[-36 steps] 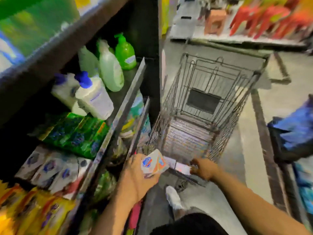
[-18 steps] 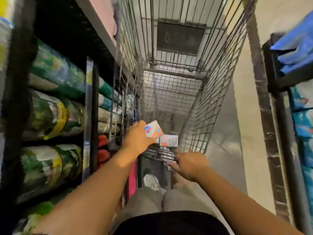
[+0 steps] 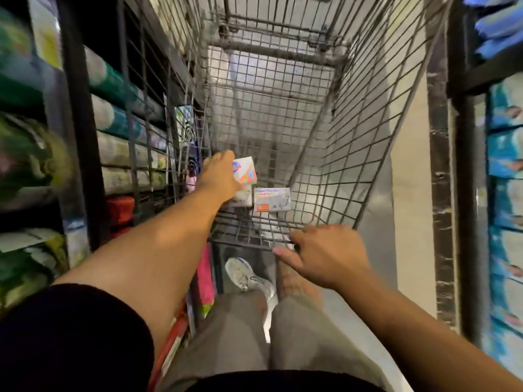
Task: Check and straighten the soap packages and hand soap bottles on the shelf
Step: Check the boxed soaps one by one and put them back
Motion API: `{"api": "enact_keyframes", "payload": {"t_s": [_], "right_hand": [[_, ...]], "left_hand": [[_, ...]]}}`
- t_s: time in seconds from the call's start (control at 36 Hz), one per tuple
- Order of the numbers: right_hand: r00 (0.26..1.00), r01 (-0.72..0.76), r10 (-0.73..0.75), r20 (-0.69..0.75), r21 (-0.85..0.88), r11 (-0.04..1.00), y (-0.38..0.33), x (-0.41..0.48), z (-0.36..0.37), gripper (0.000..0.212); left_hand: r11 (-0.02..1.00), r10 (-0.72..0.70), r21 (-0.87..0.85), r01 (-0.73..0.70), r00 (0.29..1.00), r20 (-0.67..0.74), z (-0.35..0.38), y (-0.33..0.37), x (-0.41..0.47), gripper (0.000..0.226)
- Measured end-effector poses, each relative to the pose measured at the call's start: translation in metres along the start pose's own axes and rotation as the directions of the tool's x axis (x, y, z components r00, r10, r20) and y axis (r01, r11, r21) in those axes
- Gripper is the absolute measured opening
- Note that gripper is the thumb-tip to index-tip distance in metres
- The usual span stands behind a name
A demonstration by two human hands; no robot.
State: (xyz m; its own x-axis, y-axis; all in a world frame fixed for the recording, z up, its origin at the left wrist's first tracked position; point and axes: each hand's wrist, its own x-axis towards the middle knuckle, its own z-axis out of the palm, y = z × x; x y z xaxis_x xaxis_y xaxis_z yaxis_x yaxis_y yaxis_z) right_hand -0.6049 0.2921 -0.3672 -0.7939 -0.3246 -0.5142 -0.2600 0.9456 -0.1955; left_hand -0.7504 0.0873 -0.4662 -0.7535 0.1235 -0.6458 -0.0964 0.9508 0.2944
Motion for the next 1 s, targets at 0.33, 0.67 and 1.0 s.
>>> {"api": "enact_keyframes", "payload": {"t_s": [0.33,0.67,1.0], "right_hand": [[0.999,-0.037,0.038,-0.021,0.028,0.999,0.004,0.005,0.001,0.084],[0.998,-0.027,0.027,-0.063,0.003,1.0,0.005,0.005,0.0,0.087],[0.998,-0.048,0.051,0.046,-0.059,0.997,0.005,0.005,-0.017,0.08]], "left_hand": [[0.995,0.063,0.073,-0.066,0.997,0.034,-0.001,-0.006,0.04,0.074],[0.997,-0.05,0.076,0.027,0.943,0.329,0.012,-0.02,0.037,0.105],[0.971,-0.078,0.238,-0.037,0.888,0.454,-0.034,-0.006,-0.069,0.041]]}}
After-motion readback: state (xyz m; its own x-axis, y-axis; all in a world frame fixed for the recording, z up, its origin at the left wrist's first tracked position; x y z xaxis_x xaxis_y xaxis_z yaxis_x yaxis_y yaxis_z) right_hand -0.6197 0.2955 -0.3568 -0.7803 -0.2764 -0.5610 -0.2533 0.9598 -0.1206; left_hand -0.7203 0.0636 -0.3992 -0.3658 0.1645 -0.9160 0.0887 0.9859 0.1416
